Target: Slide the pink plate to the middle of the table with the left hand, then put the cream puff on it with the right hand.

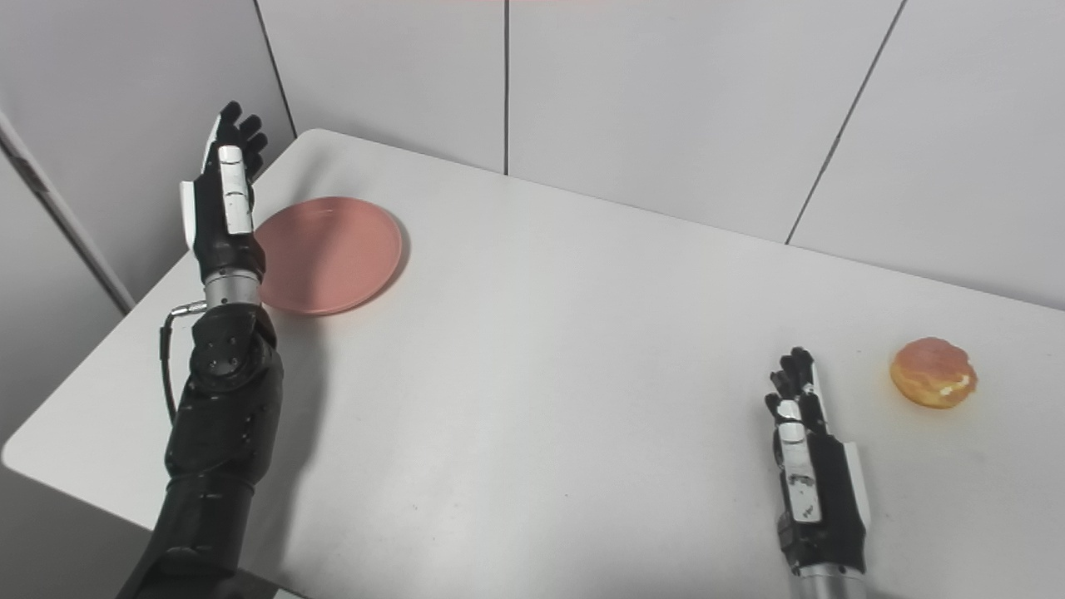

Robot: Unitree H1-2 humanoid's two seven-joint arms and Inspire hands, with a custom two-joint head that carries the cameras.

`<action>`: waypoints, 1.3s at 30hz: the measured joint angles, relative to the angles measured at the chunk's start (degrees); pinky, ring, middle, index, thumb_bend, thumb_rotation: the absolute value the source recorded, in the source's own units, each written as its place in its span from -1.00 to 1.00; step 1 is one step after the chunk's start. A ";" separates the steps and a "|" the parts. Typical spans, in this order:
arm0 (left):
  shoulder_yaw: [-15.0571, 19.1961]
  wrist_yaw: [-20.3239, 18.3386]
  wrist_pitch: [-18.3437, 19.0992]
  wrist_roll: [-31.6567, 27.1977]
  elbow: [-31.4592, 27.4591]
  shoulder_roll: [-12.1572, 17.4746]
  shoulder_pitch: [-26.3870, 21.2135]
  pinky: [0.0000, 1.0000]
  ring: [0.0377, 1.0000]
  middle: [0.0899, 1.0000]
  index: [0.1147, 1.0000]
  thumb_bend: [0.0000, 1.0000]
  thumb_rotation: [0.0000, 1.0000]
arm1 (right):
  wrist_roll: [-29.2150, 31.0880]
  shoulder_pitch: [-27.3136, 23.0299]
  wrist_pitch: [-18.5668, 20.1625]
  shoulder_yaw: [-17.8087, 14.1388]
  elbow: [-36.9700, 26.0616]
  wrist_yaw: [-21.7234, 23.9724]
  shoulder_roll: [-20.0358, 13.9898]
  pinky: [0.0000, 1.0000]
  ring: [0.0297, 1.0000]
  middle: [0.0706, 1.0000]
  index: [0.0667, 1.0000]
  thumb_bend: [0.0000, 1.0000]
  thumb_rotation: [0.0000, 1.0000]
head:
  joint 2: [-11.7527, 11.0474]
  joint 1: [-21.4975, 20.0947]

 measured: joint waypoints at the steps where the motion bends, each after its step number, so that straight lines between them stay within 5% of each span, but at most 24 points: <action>1: 0.33 0.04 -0.04 -0.59 0.82 0.27 0.00 0.84 0.74 0.69 0.68 0.60 1.00 | -0.03 -0.08 0.00 0.00 0.09 0.22 -0.03 1.00 1.00 1.00 1.00 0.19 0.80 | 0.00 0.00; 14: 3.94 0.67 -0.28 -3.46 3.67 2.46 0.00 0.64 0.61 0.57 0.58 0.58 1.00 | 0.43 -0.38 0.00 -0.32 0.44 0.75 -0.63 1.00 1.00 1.00 1.00 0.18 0.78 | 0.00 1.32; 22: 5.36 0.67 -2.27 -4.61 9.96 4.44 0.03 0.83 0.58 0.48 0.54 0.46 1.00 | 0.81 -0.50 0.00 -0.48 0.54 0.78 -1.13 1.00 1.00 1.00 1.00 0.21 0.76 | 0.00 1.76; 39: 2.27 0.71 -2.36 -4.84 17.52 5.39 -0.01 0.57 0.55 0.48 0.48 0.42 1.00 | 1.20 -0.50 0.01 -0.65 0.50 0.74 -1.12 1.00 1.00 1.00 1.00 0.25 0.76 | 0.26 1.58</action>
